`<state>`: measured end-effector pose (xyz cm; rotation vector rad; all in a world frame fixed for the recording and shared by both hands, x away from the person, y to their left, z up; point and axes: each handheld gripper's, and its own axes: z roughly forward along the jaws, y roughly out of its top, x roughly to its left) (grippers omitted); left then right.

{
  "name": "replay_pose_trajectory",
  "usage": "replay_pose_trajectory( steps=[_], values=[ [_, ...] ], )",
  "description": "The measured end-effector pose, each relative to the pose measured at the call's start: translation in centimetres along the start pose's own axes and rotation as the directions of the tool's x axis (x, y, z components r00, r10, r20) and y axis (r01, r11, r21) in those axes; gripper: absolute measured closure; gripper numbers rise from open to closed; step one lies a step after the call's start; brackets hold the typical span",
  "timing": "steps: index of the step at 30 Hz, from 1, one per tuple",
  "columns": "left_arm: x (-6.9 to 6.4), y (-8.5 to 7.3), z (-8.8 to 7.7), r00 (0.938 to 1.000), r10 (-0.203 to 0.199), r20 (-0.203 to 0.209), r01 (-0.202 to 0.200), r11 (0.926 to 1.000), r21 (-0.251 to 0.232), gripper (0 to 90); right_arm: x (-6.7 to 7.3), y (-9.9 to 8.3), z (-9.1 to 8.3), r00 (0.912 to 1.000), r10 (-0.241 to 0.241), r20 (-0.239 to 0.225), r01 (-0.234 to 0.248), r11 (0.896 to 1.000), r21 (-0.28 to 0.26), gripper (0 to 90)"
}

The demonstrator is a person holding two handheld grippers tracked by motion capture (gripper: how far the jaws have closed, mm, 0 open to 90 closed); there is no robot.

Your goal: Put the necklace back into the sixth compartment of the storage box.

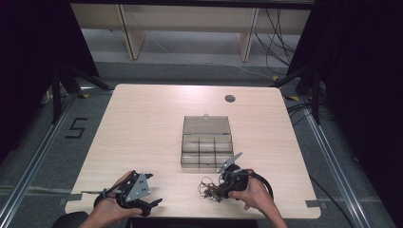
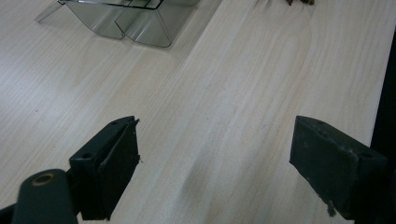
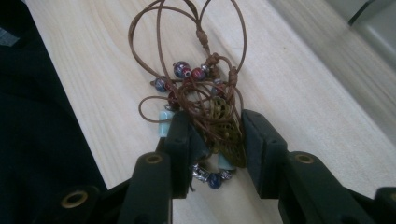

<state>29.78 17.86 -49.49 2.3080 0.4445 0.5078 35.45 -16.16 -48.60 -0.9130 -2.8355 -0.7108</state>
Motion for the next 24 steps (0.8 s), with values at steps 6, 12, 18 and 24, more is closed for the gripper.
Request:
replay_pose_trajectory(
  steps=[6, 12, 18, 24],
  values=[
    [0.0, 0.0, 0.0, 1.0000, 0.000, 0.000, 0.000, 1.0000, -0.001, 15.0, 0.4, 0.2, -0.7, 0.9996, 0.020, -0.020, -0.020, 0.999, -0.027, 86.6],
    [-0.1, 0.0, 0.0, 1.0000, -0.003, -0.001, 0.003, 1.0000, -0.004, 15.0, 1.0, 0.8, -1.3, 0.9978, -0.066, 0.000, 0.066, 0.997, -0.028, 87.3],
    [0.0, 0.0, 0.0, 1.0000, -0.002, 0.000, 0.002, 1.0000, -0.005, 15.0, 1.9, 1.6, -2.4, 0.9914, -0.126, 0.035, 0.126, 0.992, 0.002, 87.4],
    [0.0, 0.0, 0.1, 0.9999, -0.011, 0.009, 0.011, 0.9999, -0.007, 15.0, 2.4, 2.3, -3.9, 0.9865, -0.154, 0.055, 0.154, 0.988, 0.005, 87.4]
  ],
)
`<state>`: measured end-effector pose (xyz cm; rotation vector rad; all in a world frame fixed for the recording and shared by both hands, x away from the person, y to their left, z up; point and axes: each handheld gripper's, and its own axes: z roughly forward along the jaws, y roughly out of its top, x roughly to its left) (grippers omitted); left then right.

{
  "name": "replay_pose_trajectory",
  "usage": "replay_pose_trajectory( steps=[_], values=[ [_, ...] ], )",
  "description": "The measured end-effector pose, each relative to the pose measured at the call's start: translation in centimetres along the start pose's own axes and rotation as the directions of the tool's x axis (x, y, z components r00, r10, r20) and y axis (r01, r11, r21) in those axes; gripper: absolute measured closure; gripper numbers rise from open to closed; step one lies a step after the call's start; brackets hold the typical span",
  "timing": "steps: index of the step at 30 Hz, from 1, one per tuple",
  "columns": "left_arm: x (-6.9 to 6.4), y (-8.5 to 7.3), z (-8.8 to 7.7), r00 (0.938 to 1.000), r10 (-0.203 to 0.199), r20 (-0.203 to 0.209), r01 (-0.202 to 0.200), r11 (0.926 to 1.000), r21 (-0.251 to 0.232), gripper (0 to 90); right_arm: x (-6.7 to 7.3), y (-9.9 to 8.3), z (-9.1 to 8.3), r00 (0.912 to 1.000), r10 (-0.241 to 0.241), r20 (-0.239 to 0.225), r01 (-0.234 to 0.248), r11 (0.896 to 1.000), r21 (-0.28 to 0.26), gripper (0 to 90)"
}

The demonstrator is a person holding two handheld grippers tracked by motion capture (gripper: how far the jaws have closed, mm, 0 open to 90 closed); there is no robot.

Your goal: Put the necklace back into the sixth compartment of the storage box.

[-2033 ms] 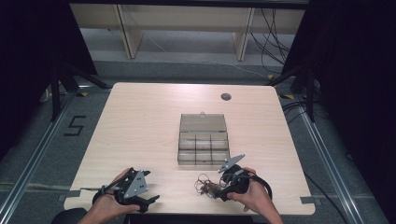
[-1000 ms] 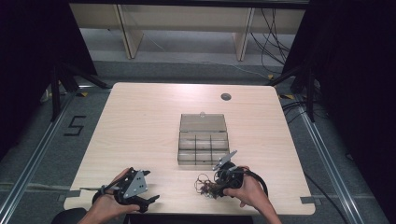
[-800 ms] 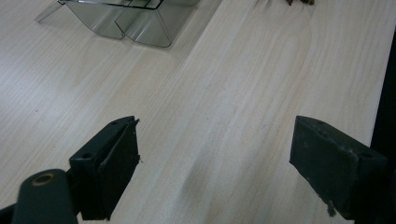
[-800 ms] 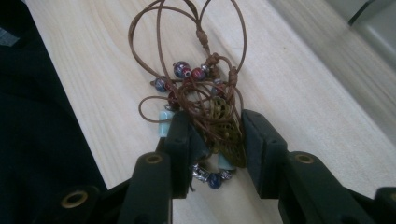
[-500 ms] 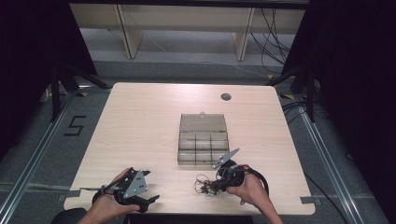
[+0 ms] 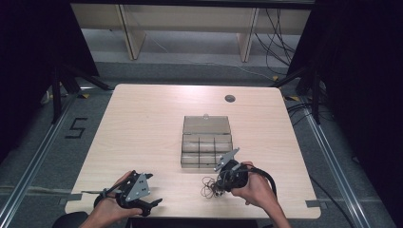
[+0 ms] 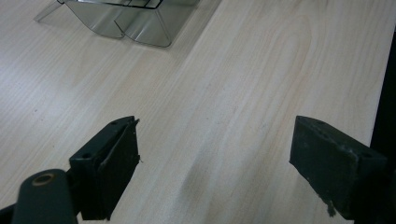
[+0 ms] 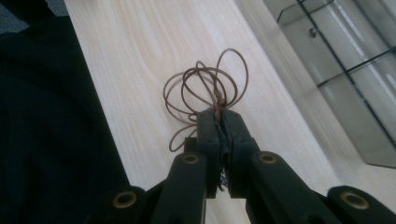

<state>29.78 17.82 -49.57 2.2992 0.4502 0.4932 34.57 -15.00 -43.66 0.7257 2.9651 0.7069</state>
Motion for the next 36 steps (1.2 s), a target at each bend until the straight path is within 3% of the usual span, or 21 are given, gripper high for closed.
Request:
replay_pose_trajectory(
  steps=[5, 22, 23, 24, 28, 33, 36],
  values=[
    [0.1, 0.0, -0.1, 1.0000, 0.006, -0.006, -0.006, 1.0000, 0.007, 15.0, -0.1, 0.5, -0.9, 0.9989, -0.038, 0.028, 0.038, 0.999, -0.007, 87.5],
    [0.2, 0.0, -0.2, 0.9998, 0.015, -0.016, -0.014, 0.9998, 0.013, 15.0, -0.6, 3.1, -4.0, 0.9956, -0.077, 0.054, 0.078, 0.997, -0.013, 87.5],
    [0.4, 0.0, -0.3, 0.9999, 0.015, 0.009, -0.015, 0.9995, 0.028, 15.0, -0.6, 3.2, -4.2, 0.9953, -0.084, 0.048, 0.085, 0.996, -0.011, 87.5],
    [0.1, 0.0, 0.0, 0.9995, 0.002, -0.032, -0.002, 1.0000, 0.003, 15.0, -0.8, 3.4, -4.4, 0.9946, -0.091, 0.049, 0.092, 0.996, -0.015, 87.4],
    [0.3, 0.0, -0.2, 0.9998, 0.017, -0.012, -0.017, 0.9997, 0.019, 15.0, -1.3, 3.7, -5.4, 0.9953, -0.075, 0.062, 0.076, 0.997, -0.013, 87.5],
    [0.2, 0.0, -0.1, 0.9999, 0.008, -0.010, -0.008, 0.9998, 0.019, 15.0, -2.1, 4.1, -6.4, 0.9935, -0.079, 0.082, 0.081, 0.997, -0.013, 87.5],
    [0.1, -0.1, 0.0, 0.9999, -0.003, -0.011, 0.003, 1.0000, 0.000, 15.0, -2.5, 4.3, -7.0, 0.9936, -0.050, 0.101, 0.051, 0.999, -0.013, 87.5]
  ],
)
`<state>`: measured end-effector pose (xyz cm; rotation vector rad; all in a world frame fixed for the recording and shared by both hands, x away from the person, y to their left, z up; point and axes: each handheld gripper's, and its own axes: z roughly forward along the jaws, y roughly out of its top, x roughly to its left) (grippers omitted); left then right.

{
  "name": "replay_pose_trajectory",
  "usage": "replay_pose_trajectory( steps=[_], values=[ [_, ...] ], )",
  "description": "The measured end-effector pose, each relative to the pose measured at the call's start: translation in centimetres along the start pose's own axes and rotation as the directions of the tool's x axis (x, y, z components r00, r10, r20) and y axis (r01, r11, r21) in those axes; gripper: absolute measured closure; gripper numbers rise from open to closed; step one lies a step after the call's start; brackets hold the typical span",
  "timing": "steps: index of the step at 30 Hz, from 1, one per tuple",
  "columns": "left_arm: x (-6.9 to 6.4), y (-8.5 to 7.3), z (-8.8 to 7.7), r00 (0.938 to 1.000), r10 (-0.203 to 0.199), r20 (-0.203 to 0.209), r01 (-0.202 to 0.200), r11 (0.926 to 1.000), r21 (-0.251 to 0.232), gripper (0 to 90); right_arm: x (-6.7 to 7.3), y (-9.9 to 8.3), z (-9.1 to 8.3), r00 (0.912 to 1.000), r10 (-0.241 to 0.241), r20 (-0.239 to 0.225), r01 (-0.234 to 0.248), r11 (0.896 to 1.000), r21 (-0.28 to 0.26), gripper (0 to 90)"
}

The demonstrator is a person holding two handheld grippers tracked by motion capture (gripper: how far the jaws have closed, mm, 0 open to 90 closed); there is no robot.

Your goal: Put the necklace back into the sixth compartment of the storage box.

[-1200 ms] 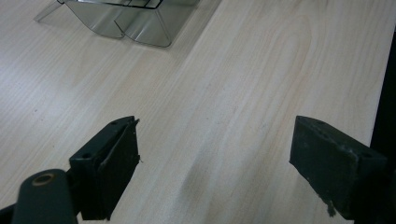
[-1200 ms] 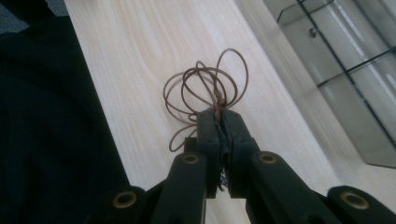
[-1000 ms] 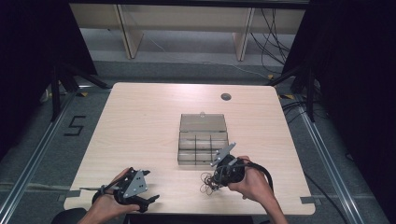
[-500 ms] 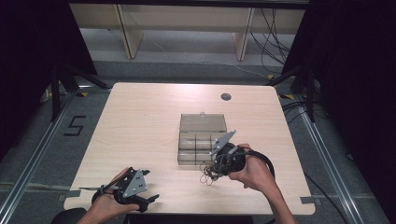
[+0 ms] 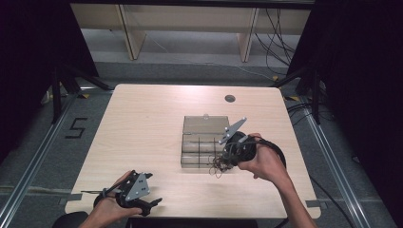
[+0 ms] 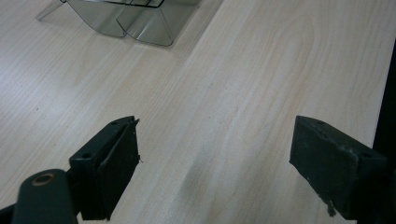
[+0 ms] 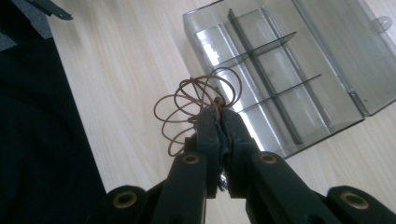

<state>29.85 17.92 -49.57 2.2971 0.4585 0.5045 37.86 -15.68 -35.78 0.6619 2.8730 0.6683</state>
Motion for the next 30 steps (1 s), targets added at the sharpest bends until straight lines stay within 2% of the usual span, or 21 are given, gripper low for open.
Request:
replay_pose_trajectory(
  steps=[4, 7, 8, 12, 13, 14, 27, 28, 30],
  values=[
    [0.0, 0.0, 0.0, 1.0000, 0.001, 0.001, -0.001, 1.0000, 0.003, 15.0, -0.8, 0.3, -0.3, 1.0000, -0.004, 0.009, 0.004, 1.000, -0.007, 87.5],
    [0.0, 0.0, 0.0, 1.0000, 0.003, 0.000, -0.003, 0.9999, 0.010, 15.0, -1.5, 0.5, -0.5, 0.9999, 0.007, 0.012, -0.007, 1.000, -0.004, 87.5],
    [0.1, 0.0, 0.0, 1.0000, 0.008, -0.002, -0.008, 0.9999, 0.007, 15.0, -1.6, 0.6, -0.5, 0.9996, 0.025, 0.016, -0.025, 1.000, 0.000, 87.5],
    [0.0, 0.0, 0.0, 1.0000, 0.001, 0.002, -0.001, 1.0000, 0.002, 15.0, -3.0, 0.9, 0.0, 0.9998, 0.004, 0.020, -0.004, 1.000, -0.003, 87.4],
    [0.1, 0.0, 0.0, 1.0000, 0.008, -0.003, -0.008, 0.9999, 0.008, 15.0, -3.0, 0.9, 0.0, 0.9998, 0.004, 0.020, -0.004, 1.000, -0.003, 87.4],
    [0.1, 0.0, 0.0, 1.0000, 0.002, 0.004, -0.002, 1.0000, 0.001, 15.0, -3.2, 1.0, 0.2, 0.9985, 0.050, 0.020, -0.050, 0.999, 0.010, 87.5],
    [0.1, 0.0, -0.1, 0.9999, 0.009, -0.004, -0.009, 0.9999, 0.006, 15.0, -5.3, 1.9, 1.7, 0.9964, 0.083, 0.014, -0.084, 0.996, 0.028, 87.5],
    [0.1, 0.1, -0.1, 0.9999, 0.010, -0.002, -0.010, 0.9998, 0.019, 15.0, -5.3, 1.9, 1.7, 0.9964, 0.083, 0.014, -0.084, 0.996, 0.028, 87.5],
    [0.0, 0.0, 0.0, 1.0000, 0.001, 0.004, -0.001, 1.0000, 0.001, 15.0, -5.5, 1.9, 2.0, 0.9961, 0.087, 0.013, -0.088, 0.996, 0.034, 87.5]
  ],
)
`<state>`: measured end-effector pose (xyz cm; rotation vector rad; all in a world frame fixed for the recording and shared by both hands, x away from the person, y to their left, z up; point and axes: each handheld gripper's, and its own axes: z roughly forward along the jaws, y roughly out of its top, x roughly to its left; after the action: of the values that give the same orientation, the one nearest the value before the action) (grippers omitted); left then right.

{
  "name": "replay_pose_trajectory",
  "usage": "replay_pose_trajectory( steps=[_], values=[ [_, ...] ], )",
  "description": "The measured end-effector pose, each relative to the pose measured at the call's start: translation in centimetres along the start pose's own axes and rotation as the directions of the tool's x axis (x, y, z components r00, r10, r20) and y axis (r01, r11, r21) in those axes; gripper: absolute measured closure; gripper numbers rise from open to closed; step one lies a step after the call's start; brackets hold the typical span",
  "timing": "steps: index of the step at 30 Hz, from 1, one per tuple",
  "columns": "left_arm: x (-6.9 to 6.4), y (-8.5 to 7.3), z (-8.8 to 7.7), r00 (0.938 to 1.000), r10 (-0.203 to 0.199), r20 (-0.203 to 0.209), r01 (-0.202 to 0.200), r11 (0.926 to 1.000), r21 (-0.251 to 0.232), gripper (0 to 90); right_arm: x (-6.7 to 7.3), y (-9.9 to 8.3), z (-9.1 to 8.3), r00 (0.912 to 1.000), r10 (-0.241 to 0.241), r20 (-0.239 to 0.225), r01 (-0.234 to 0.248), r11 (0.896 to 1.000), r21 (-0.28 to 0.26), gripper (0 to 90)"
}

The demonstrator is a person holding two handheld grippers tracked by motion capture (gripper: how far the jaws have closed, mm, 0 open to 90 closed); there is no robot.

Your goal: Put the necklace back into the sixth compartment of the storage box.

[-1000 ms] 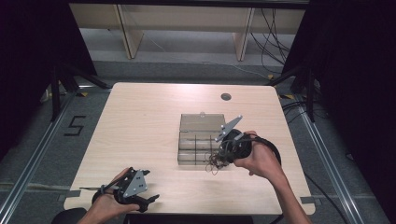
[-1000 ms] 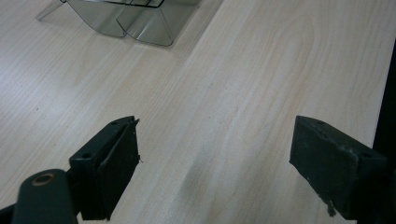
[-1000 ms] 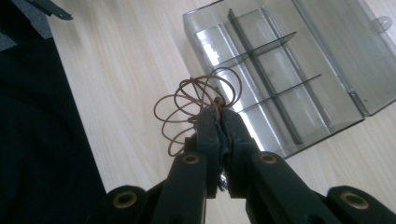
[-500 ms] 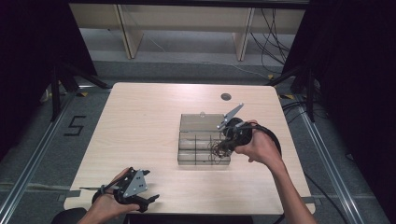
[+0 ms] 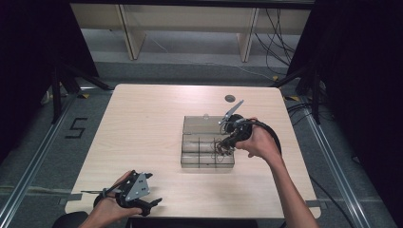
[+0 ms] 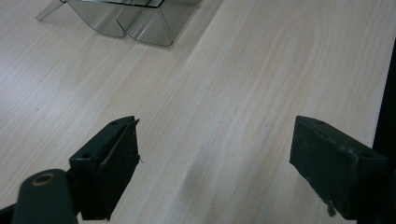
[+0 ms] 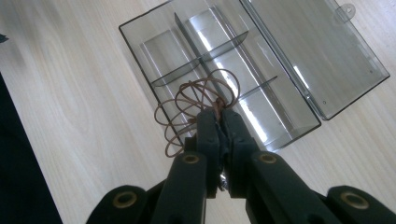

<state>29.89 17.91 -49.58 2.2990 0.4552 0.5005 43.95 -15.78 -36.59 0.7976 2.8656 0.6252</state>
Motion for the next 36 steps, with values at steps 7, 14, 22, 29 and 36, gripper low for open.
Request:
replay_pose_trajectory(
  steps=[7, 14, 22, 29, 36],
  values=[
    [0.0, 0.0, 0.0, 1.0000, 0.000, -0.005, 0.000, 1.0000, 0.006, 15.0, -0.8, 0.2, 1.0, 0.9999, 0.010, -0.005, -0.010, 1.000, 0.013, 87.5],
    [0.1, 0.0, 0.0, 0.9999, 0.010, -0.007, -0.010, 0.9999, 0.010, 15.0, -1.3, 0.0, 1.8, 0.9998, 0.012, -0.013, -0.012, 1.000, 0.019, 87.5],
    [0.0, 0.0, 0.0, 1.0000, 0.002, -0.001, -0.002, 1.0000, 0.002, 15.0, -1.4, 0.1, 2.6, 0.9998, 0.016, -0.015, -0.016, 0.999, 0.035, 87.5],
    [0.2, 0.0, -0.1, 0.9998, 0.017, -0.012, -0.017, 0.9998, 0.015, 15.0, -1.5, 0.3, 3.4, 0.9997, 0.012, -0.022, -0.011, 0.998, 0.057, 87.5],
    [0.0, 0.1, -0.2, 1.0000, 0.008, -0.004, -0.008, 0.9998, 0.017, 15.0, -1.7, -0.1, 4.6, 0.9989, 0.033, -0.033, -0.030, 0.997, 0.077, 87.4]
  ],
)
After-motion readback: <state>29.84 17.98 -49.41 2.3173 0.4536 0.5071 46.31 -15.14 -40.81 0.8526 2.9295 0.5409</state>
